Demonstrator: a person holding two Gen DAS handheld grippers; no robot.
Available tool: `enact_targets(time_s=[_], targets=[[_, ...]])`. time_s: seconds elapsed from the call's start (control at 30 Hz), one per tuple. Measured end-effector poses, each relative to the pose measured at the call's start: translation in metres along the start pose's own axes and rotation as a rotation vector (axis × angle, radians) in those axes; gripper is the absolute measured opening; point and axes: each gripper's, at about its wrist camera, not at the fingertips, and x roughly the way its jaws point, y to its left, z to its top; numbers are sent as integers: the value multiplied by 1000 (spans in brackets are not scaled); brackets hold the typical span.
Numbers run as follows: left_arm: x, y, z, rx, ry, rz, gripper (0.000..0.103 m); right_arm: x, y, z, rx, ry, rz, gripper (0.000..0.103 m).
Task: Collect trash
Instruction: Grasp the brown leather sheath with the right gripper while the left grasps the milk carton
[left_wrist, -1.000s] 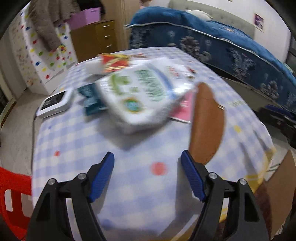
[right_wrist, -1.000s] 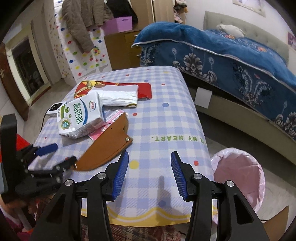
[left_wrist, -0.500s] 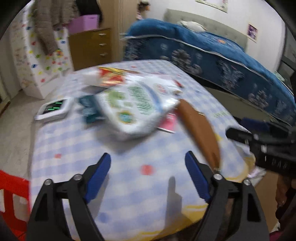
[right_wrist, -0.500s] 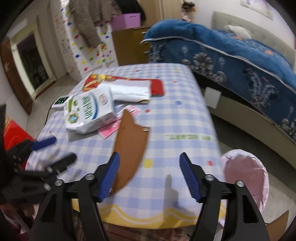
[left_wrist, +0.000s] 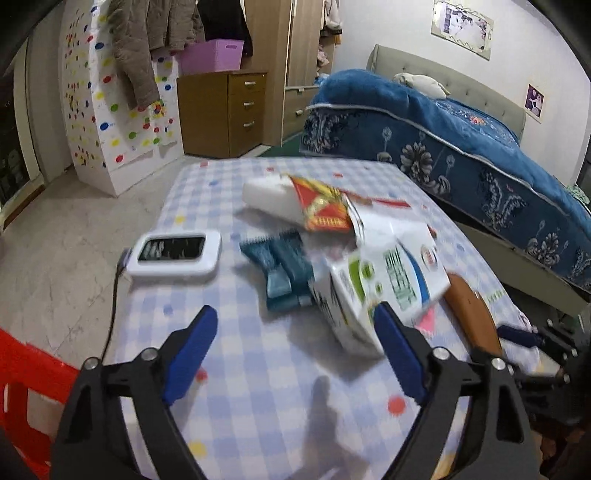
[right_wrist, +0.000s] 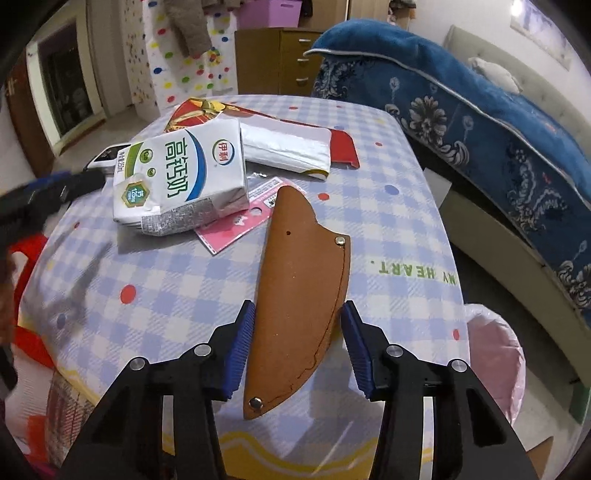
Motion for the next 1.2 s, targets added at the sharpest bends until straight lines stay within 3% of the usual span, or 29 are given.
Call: enact_targets(time_s=[0.2,0.33,0.43,0.63,0.93,1.0,1.2], targets=[[9,15,26,-41,-41,93,82,-8,1,-2,-10,-4,18,48],[26,19,30,-11,11,124,81,-11,4,-2,-19,-9,31,48],[33,16,23,33,71,101,79,-13,2,-2,-13,-13,32,48],[19,-4,-1,118,100,8,78,-22,-10,-2,24,-35,26,48],[-1,-54,-28,244,64,-207,79,-37,-40,-8,104,-69,-6,48],[-3,-62,-29,256,46,-211,96,-41,-48,-11,126,-74,-11,48],[12,-92,-30,363,51,-141,96,-45,-65,-17,173,-80,-7,48]])
